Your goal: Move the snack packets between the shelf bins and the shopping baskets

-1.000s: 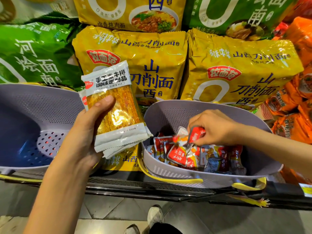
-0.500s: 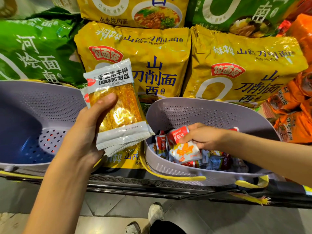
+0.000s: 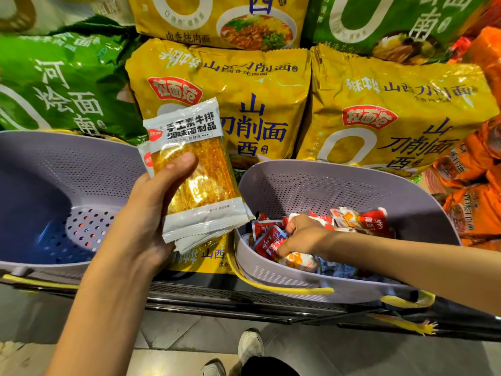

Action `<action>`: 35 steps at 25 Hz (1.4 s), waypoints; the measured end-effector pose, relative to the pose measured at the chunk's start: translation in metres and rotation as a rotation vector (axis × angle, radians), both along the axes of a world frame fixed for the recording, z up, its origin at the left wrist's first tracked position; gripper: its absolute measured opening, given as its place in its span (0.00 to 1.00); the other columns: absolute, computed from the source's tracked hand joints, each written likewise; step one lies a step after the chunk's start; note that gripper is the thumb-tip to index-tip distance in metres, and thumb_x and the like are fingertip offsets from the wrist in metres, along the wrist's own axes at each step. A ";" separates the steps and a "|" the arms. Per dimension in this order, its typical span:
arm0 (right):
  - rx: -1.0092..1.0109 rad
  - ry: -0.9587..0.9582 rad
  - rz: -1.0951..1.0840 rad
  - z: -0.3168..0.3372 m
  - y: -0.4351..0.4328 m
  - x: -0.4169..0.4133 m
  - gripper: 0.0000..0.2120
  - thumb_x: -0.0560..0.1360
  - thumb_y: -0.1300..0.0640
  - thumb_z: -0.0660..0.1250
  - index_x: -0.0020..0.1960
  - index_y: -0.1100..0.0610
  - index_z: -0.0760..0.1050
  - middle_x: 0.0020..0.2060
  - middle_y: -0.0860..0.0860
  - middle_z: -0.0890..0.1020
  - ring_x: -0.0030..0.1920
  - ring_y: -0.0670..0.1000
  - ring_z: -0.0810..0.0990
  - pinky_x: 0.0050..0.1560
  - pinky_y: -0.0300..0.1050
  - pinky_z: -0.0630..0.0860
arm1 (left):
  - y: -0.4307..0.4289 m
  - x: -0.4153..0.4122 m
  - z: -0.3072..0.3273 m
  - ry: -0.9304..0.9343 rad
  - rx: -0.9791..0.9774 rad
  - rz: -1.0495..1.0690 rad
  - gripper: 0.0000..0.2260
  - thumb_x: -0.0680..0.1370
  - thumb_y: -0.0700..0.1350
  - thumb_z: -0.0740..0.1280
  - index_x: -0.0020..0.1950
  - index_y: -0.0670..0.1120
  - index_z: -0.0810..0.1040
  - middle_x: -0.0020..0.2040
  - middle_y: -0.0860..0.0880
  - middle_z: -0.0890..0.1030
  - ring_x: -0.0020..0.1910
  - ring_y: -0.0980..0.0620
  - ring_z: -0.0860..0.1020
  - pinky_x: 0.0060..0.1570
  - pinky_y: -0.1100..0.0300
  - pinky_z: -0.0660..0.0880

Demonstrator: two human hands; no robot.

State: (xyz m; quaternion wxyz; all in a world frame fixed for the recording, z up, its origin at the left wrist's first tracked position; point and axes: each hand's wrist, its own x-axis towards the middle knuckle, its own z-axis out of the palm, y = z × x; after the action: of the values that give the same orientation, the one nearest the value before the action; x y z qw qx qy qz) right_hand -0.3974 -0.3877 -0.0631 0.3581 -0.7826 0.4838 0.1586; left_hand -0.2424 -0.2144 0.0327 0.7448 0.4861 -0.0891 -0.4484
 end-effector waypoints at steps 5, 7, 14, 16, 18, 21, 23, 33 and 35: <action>0.267 -0.114 0.028 0.000 -0.008 -0.006 0.14 0.62 0.59 0.76 0.35 0.55 0.69 0.20 0.44 0.74 0.27 0.45 0.72 0.27 0.36 0.66 | -0.002 -0.001 0.000 -0.008 0.002 -0.004 0.24 0.53 0.46 0.81 0.47 0.48 0.85 0.51 0.43 0.84 0.48 0.42 0.83 0.45 0.43 0.80; 0.365 -0.142 -0.052 0.008 -0.018 -0.012 0.15 0.60 0.56 0.76 0.41 0.56 0.72 0.24 0.44 0.78 0.26 0.44 0.76 0.26 0.36 0.71 | -0.002 -0.002 0.002 -0.004 0.006 -0.002 0.22 0.54 0.47 0.80 0.47 0.48 0.85 0.50 0.44 0.84 0.47 0.42 0.83 0.45 0.42 0.80; 0.285 -0.233 0.220 0.053 -0.063 -0.020 0.06 0.72 0.71 0.67 0.46 0.62 0.77 0.37 0.55 0.83 0.31 0.44 0.80 0.36 0.42 0.78 | -0.002 -0.006 0.007 0.006 0.037 0.037 0.15 0.65 0.46 0.72 0.50 0.47 0.83 0.51 0.43 0.84 0.49 0.42 0.83 0.47 0.41 0.79; 0.162 -0.023 0.488 0.050 -0.065 -0.013 0.11 0.69 0.69 0.71 0.50 0.61 0.77 0.39 0.54 0.82 0.33 0.43 0.78 0.36 0.43 0.77 | -0.003 -0.007 0.006 0.011 0.057 0.031 0.18 0.65 0.48 0.71 0.53 0.47 0.82 0.51 0.44 0.84 0.49 0.42 0.83 0.48 0.41 0.79; 0.106 0.184 0.648 0.041 -0.062 -0.004 0.19 0.64 0.65 0.74 0.54 0.62 0.77 0.44 0.57 0.83 0.39 0.49 0.79 0.43 0.50 0.79 | -0.005 -0.008 0.006 -0.001 0.064 0.034 0.17 0.64 0.49 0.70 0.52 0.47 0.82 0.50 0.44 0.84 0.48 0.43 0.83 0.49 0.42 0.79; 0.023 0.363 0.772 0.026 -0.056 0.006 0.21 0.59 0.61 0.71 0.52 0.65 0.77 0.48 0.64 0.81 0.40 0.56 0.78 0.38 0.50 0.74 | -0.005 -0.011 0.005 -0.022 0.062 0.036 0.15 0.65 0.47 0.69 0.50 0.46 0.82 0.49 0.43 0.84 0.47 0.43 0.83 0.49 0.42 0.79; -0.072 0.399 0.825 0.026 -0.054 0.006 0.18 0.62 0.62 0.71 0.51 0.66 0.76 0.48 0.62 0.80 0.45 0.59 0.80 0.38 0.48 0.73 | -0.006 -0.012 0.004 -0.028 0.057 0.033 0.16 0.65 0.47 0.69 0.52 0.46 0.82 0.50 0.43 0.84 0.48 0.43 0.83 0.49 0.44 0.79; -0.195 0.409 0.907 0.045 -0.054 -0.008 0.22 0.65 0.59 0.71 0.58 0.62 0.75 0.54 0.57 0.76 0.53 0.57 0.77 0.49 0.52 0.77 | -0.005 -0.017 0.005 -0.027 0.037 -0.015 0.13 0.65 0.47 0.69 0.47 0.45 0.83 0.47 0.43 0.85 0.43 0.45 0.84 0.44 0.48 0.81; -0.253 0.401 0.866 0.045 -0.053 -0.010 0.19 0.64 0.58 0.72 0.52 0.62 0.75 0.50 0.58 0.77 0.49 0.57 0.78 0.41 0.51 0.75 | -0.005 -0.016 0.006 -0.022 0.034 -0.019 0.12 0.65 0.47 0.69 0.46 0.45 0.84 0.48 0.43 0.85 0.44 0.45 0.84 0.46 0.47 0.80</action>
State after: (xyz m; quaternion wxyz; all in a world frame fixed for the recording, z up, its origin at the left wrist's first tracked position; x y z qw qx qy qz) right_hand -0.4072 -0.4412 -0.0178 0.0614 -0.9032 0.1891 0.3805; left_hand -0.2588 -0.2193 0.0384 0.7313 0.5027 -0.0943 -0.4513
